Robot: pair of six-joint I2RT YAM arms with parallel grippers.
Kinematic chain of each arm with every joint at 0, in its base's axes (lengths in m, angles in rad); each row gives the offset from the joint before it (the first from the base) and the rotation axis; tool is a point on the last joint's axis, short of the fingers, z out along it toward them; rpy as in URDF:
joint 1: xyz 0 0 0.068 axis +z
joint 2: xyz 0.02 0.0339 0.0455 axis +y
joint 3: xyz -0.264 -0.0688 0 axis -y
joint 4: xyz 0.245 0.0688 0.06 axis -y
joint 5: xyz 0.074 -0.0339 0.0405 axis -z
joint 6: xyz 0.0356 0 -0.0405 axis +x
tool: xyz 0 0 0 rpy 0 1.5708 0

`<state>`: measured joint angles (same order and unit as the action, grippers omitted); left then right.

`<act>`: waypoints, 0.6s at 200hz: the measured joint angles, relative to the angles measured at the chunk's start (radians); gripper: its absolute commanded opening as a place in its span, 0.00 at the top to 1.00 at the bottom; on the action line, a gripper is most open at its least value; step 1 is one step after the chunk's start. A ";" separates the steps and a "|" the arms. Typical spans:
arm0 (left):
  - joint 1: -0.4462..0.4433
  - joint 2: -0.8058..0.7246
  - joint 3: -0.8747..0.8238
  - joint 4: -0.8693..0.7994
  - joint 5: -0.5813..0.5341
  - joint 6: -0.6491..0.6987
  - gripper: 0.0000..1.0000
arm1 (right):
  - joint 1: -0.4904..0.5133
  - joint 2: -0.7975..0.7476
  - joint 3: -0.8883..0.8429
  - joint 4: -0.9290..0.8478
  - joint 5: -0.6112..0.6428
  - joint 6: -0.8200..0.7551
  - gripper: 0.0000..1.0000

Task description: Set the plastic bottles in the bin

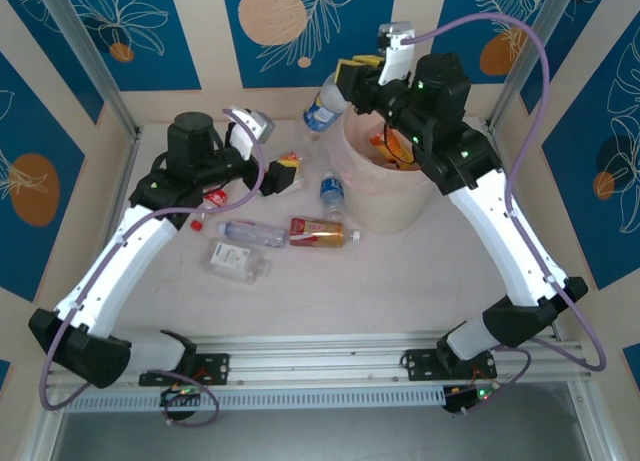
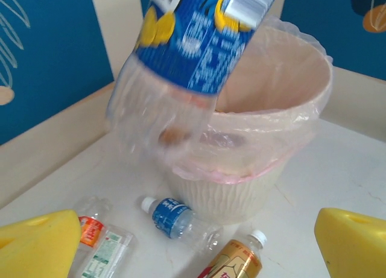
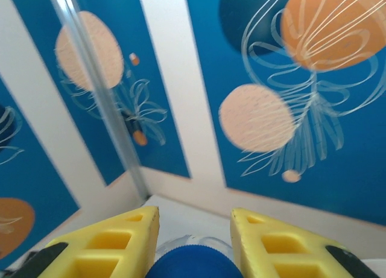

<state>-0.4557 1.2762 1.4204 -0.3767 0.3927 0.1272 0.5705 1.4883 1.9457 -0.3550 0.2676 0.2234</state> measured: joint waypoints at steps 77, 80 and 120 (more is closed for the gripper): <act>-0.001 -0.056 -0.042 0.010 -0.239 -0.085 0.00 | -0.016 0.081 0.225 -0.176 0.318 -0.162 1.00; -0.001 -0.056 -0.042 0.009 -0.249 -0.087 0.01 | -0.018 0.085 0.227 -0.187 0.325 -0.162 1.00; -0.001 -0.057 -0.042 -0.009 -0.370 -0.127 0.00 | -0.037 0.156 0.230 -0.330 0.386 -0.131 1.00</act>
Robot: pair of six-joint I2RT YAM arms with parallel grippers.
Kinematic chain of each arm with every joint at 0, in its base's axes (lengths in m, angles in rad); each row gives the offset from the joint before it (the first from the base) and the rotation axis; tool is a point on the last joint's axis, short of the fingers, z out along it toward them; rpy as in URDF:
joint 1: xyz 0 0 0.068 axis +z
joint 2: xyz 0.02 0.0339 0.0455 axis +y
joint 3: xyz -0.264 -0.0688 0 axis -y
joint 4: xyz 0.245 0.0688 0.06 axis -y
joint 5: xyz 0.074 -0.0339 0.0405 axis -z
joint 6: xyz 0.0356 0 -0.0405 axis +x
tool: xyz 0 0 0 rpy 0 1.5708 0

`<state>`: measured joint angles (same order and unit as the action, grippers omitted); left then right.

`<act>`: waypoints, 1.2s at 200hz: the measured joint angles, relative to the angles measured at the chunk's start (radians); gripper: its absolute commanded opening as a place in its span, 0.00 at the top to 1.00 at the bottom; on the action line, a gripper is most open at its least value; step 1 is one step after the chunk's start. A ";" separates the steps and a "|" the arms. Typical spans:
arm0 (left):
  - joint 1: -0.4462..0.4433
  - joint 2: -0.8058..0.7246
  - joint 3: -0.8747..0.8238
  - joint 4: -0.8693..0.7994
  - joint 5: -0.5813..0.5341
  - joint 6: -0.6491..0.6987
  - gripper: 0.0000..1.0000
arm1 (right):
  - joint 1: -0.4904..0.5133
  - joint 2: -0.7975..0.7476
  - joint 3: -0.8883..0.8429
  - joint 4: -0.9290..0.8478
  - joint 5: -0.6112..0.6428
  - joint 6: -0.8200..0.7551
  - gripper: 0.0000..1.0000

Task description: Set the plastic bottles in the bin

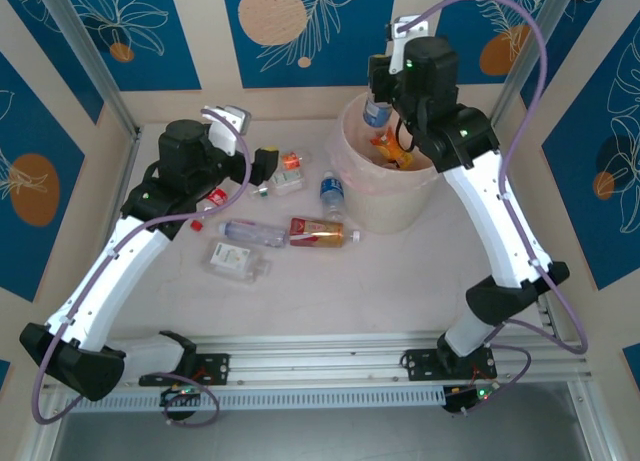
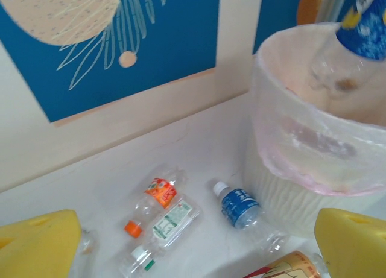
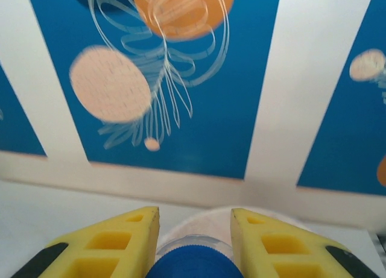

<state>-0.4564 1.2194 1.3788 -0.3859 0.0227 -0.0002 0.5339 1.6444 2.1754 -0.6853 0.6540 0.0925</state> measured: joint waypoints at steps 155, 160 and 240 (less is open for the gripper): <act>0.000 0.070 0.002 -0.053 -0.154 -0.020 0.01 | -0.029 0.051 -0.200 -0.065 -0.005 0.223 1.00; 0.000 0.072 0.002 -0.053 -0.156 -0.020 0.00 | -0.032 0.043 -0.214 -0.055 -0.005 0.227 1.00; 0.000 0.088 0.002 -0.058 -0.167 -0.020 0.01 | -0.073 0.025 -0.334 -0.014 -0.027 0.264 1.00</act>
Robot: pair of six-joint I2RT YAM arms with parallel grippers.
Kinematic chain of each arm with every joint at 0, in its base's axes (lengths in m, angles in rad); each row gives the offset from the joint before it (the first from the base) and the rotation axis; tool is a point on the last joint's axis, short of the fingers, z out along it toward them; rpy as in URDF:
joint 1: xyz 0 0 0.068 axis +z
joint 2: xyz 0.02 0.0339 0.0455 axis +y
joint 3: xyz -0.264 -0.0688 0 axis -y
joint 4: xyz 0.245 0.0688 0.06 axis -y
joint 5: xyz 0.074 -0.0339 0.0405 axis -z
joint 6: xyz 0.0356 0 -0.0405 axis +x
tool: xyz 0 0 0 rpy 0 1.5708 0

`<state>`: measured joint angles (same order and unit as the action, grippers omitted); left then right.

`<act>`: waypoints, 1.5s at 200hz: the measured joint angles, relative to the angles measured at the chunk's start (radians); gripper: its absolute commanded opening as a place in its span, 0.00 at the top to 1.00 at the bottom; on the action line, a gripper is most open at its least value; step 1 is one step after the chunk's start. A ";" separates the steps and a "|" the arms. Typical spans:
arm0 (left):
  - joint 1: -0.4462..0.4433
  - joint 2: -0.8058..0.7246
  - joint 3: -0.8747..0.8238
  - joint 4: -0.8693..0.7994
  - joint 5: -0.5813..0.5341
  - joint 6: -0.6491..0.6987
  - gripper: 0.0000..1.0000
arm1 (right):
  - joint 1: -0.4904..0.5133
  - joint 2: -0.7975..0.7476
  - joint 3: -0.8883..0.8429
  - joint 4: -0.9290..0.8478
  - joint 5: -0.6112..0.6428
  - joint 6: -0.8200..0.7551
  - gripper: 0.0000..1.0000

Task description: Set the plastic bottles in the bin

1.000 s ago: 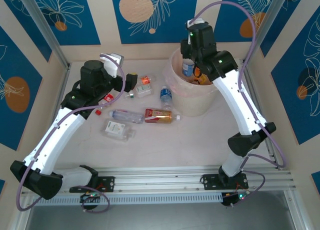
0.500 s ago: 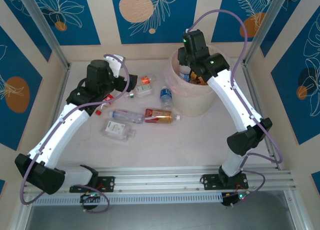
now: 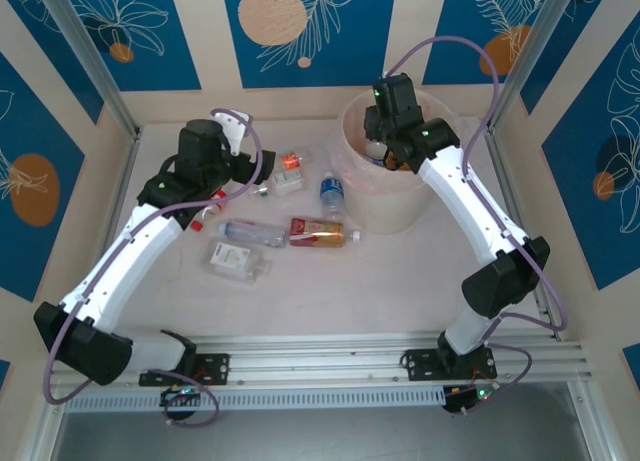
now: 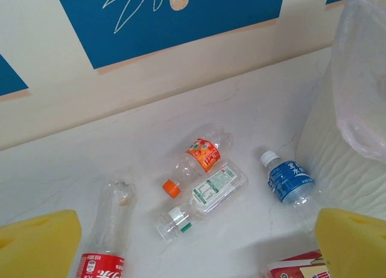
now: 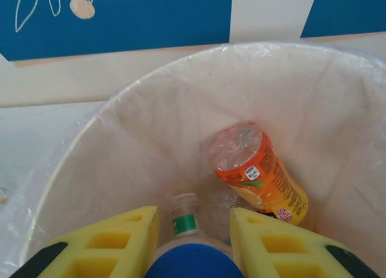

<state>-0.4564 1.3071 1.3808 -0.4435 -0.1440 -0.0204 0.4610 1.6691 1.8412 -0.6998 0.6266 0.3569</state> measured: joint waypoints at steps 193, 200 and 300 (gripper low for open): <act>0.000 0.047 0.002 -0.010 -0.023 0.003 0.01 | 0.031 -0.068 -0.179 0.203 0.099 -0.047 1.00; 0.001 0.050 0.002 -0.010 -0.023 0.003 0.01 | 0.036 -0.068 -0.175 0.193 0.121 -0.046 1.00; 0.002 0.056 0.004 -0.011 -0.023 0.003 0.01 | -0.044 0.106 0.144 -0.136 0.055 -0.005 1.00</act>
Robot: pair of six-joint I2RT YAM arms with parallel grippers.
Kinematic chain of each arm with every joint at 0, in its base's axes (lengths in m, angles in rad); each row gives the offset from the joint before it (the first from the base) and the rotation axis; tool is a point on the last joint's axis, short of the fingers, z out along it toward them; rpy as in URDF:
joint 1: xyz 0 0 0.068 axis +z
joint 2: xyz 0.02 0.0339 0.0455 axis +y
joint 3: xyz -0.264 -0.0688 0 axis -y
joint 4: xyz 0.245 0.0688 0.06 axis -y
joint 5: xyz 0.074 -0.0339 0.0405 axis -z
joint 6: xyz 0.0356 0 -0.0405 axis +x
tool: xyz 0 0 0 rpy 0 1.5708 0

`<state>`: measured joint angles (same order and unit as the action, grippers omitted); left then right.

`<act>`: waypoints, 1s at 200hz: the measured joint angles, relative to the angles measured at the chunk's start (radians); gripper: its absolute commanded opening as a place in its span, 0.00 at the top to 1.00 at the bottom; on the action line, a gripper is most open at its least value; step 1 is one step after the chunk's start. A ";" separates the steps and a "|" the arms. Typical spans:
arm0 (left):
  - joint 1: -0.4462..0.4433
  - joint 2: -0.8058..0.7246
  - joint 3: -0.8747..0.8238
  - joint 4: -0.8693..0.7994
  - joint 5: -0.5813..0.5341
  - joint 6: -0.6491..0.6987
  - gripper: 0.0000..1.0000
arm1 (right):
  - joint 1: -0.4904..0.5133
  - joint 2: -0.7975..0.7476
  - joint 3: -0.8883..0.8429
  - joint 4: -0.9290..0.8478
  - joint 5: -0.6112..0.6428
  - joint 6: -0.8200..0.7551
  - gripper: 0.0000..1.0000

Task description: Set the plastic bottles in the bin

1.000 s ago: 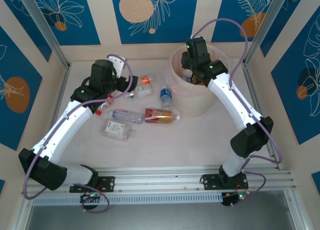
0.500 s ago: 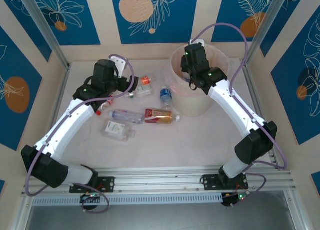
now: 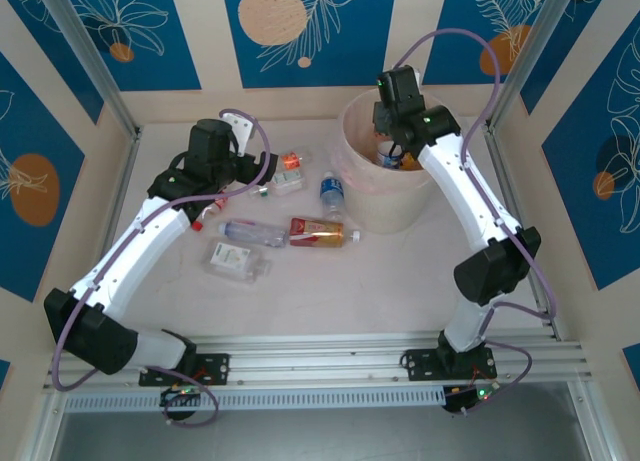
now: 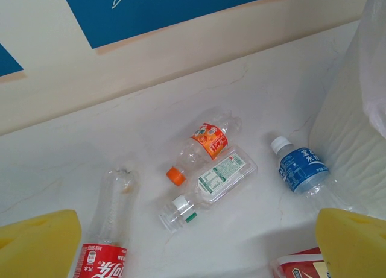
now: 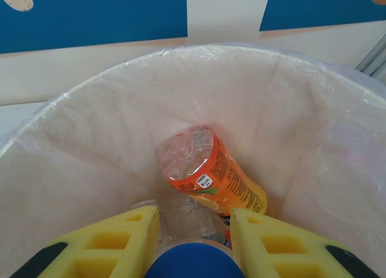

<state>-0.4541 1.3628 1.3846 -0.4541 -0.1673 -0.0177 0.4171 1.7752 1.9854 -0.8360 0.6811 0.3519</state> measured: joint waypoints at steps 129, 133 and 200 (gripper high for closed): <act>0.000 0.023 0.005 0.000 0.001 -0.003 0.01 | -0.008 -0.068 -0.098 -0.078 0.119 -0.003 1.00; 0.000 0.023 0.005 0.000 0.001 -0.003 0.00 | -0.011 -0.077 -0.116 -0.068 0.113 -0.001 1.00; 0.000 0.023 0.022 -0.003 0.001 -0.002 0.01 | -0.032 -0.210 -0.466 0.177 -0.005 0.036 0.97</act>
<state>-0.4538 1.3853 1.4063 -0.4572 -0.1661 -0.0196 0.3851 1.5654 1.5196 -0.6594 0.6758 0.3882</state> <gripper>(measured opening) 0.994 0.326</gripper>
